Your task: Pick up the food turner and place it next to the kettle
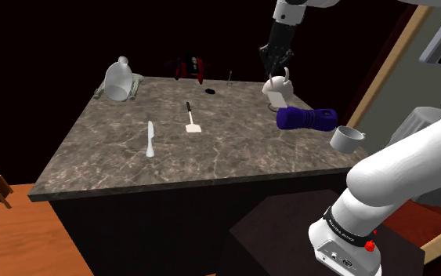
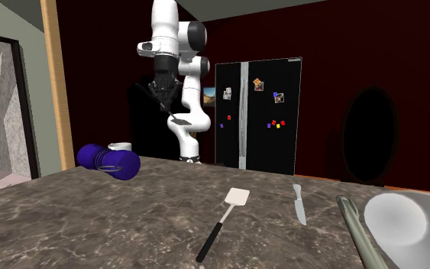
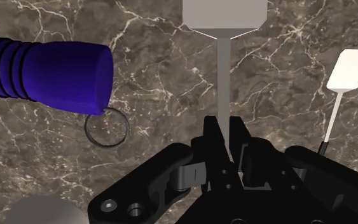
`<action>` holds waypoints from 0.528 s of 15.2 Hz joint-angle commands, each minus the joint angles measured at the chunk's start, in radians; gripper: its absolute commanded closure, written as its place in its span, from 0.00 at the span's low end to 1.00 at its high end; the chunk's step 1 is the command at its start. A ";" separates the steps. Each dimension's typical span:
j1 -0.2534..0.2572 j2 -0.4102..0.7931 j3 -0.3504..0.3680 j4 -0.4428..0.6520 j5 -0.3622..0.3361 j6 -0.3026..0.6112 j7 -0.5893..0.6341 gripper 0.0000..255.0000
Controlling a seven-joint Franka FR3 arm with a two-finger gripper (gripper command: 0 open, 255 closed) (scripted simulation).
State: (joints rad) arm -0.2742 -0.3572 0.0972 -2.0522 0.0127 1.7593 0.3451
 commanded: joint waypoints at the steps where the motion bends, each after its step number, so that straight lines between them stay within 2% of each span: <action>1: -0.017 0.024 -0.031 0.021 -0.010 0.004 -0.046 1.00; 8: -0.076 0.145 -0.132 0.139 -0.029 0.008 -0.199 1.00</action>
State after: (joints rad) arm -0.3415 -0.2424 -0.0194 -1.9454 -0.0148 1.7682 0.1709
